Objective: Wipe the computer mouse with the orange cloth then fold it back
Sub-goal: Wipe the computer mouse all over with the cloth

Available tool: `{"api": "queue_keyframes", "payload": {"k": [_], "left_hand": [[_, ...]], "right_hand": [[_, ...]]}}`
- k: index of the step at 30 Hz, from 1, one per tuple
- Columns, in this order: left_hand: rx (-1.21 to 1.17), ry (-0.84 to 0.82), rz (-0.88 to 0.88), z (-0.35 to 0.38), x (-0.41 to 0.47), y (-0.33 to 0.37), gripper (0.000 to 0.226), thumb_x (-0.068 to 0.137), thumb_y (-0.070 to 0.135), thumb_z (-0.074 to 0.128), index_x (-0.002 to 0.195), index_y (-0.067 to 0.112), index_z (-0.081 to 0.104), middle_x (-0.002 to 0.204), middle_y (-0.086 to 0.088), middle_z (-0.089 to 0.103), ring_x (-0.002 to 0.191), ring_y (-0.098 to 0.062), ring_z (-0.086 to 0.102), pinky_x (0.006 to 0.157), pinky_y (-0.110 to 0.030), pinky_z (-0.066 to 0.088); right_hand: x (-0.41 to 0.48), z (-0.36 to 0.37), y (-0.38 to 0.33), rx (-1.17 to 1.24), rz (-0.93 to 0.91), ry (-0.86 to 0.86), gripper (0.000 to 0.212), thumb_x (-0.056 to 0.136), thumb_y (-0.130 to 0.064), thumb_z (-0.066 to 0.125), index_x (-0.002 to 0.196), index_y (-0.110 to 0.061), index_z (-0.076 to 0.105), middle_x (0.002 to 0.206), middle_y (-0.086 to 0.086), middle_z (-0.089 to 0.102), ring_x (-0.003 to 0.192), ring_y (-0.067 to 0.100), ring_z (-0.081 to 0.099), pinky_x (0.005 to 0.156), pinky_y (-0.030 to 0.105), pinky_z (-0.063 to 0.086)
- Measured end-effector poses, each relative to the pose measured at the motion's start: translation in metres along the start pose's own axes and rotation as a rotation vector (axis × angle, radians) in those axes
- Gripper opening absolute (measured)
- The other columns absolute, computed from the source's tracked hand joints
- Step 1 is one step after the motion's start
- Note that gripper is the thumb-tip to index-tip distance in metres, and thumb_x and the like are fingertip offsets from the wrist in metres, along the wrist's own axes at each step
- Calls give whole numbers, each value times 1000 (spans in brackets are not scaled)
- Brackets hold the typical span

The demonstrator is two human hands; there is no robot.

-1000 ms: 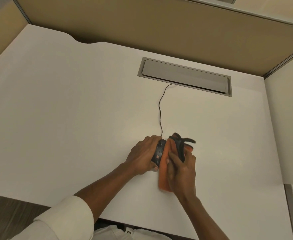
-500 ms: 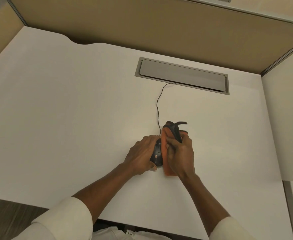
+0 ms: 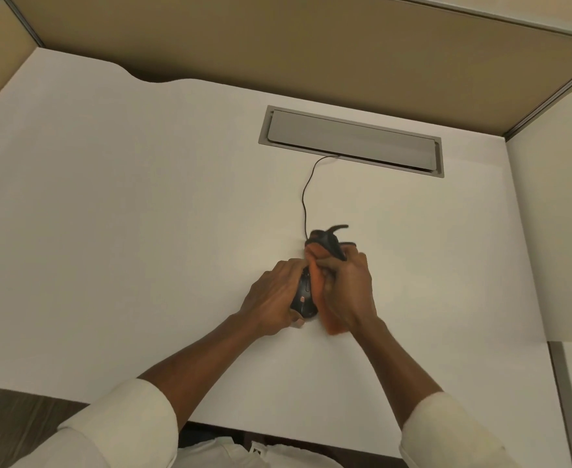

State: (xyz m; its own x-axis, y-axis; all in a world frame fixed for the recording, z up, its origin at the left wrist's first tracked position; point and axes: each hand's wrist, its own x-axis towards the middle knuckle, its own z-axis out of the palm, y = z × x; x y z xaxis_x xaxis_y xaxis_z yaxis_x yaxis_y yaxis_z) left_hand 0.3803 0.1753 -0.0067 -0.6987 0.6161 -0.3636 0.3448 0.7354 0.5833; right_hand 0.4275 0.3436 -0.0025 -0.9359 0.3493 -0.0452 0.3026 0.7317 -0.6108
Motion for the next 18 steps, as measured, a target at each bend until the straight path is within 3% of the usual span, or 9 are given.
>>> {"api": "queue_keyframes", "payload": {"k": [2, 4, 5, 7, 10, 13, 16, 18], "left_hand": [[-2, -9, -14, 0, 1, 1, 107, 74, 33, 96, 160, 23, 33, 154, -1, 50, 134, -28, 57, 113, -43, 50], [-18, -19, -28, 0, 2, 0, 104, 77, 34, 95, 160, 21, 34, 154, -2, 50, 135, -26, 57, 114, -41, 48], [-26, -23, -25, 0, 3, 0, 103, 77, 34, 95, 160, 21, 34, 154, -2, 51, 135, -25, 57, 114, -41, 48], [-38, -15, -5, -1, 2, 0, 100, 79, 33, 93, 159, 21, 35, 153, -1, 51, 135, -24, 57, 112, -40, 49], [-3, 25, 64, 0, 0, -2, 96, 82, 31, 89, 160, 20, 34, 152, -2, 50, 135, -24, 54, 109, -41, 50], [-19, 39, 80, 3, 1, -4, 96, 83, 32, 89, 161, 18, 35, 153, -3, 50, 136, -26, 54, 110, -38, 49], [-16, 24, 68, 4, 2, -5, 101, 79, 32, 92, 161, 20, 34, 152, -3, 51, 132, -26, 57, 107, -38, 51], [-28, 3, 50, 3, 3, -6, 108, 72, 34, 96, 160, 23, 34, 149, -1, 52, 128, -26, 58, 105, -43, 53]], "right_hand": [[3, 5, -1, -31, 27, -18, 19, 97, -21, 71, 112, -22, 83, 126, 10, 60, 122, 29, 52, 96, 31, 49], [-4, 6, -5, 45, -7, -6, 20, 98, -24, 67, 106, -37, 79, 127, 4, 59, 121, 24, 56, 93, 30, 52], [-12, 5, -7, 106, 1, 23, 21, 97, -26, 65, 101, -45, 74, 124, -1, 58, 117, 18, 61, 88, 25, 54], [-32, 4, -8, -2, -27, 86, 20, 96, -28, 65, 102, -46, 71, 120, -9, 59, 105, 8, 70, 77, 21, 58], [-70, 9, -3, 12, -68, 70, 27, 98, -23, 62, 119, -37, 71, 127, -13, 60, 121, 8, 62, 92, 27, 54], [-85, 15, 4, 87, -100, 39, 33, 100, -16, 61, 131, -25, 69, 137, -5, 57, 132, 13, 51, 99, 18, 44], [-59, 12, 3, 137, -3, 102, 30, 99, -19, 68, 115, -44, 70, 123, -13, 62, 118, 10, 63, 89, 18, 48], [-34, 10, 2, 146, 36, 70, 27, 98, -21, 67, 109, -45, 72, 115, -11, 60, 112, 10, 59, 90, 14, 44]]}}
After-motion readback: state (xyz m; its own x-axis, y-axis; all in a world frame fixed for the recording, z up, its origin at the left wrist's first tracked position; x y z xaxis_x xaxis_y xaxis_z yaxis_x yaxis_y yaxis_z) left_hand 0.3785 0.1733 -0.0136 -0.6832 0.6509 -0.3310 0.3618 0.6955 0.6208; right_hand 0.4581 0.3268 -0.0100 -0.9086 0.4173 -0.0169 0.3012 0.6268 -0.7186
